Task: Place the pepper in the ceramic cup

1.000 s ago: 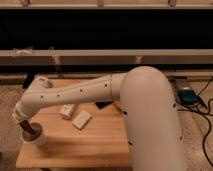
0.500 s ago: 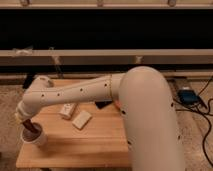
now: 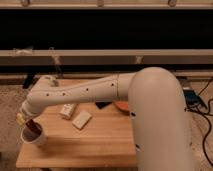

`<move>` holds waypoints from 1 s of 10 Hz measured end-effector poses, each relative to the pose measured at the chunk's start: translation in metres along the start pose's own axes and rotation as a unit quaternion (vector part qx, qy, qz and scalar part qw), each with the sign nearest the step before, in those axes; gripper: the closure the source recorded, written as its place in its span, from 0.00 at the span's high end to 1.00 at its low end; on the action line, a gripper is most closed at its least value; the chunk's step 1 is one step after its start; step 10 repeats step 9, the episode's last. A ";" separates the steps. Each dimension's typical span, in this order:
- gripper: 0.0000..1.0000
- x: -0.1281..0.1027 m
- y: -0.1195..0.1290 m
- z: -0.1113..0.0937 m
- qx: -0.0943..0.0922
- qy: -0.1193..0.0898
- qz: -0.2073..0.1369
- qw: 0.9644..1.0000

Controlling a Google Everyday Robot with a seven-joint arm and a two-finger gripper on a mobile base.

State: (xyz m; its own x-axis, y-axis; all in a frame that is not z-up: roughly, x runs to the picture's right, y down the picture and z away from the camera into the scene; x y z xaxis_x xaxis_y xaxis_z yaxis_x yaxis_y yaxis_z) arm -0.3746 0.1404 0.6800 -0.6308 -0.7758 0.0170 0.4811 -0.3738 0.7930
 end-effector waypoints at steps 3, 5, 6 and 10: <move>0.80 -0.003 -0.002 -0.013 -0.005 0.004 -0.003 1.000; 0.80 -0.004 -0.001 -0.024 -0.023 0.006 0.000 1.000; 0.80 -0.004 -0.001 -0.030 -0.033 0.006 0.000 0.999; 0.80 -0.004 0.001 -0.031 -0.036 0.007 0.000 0.999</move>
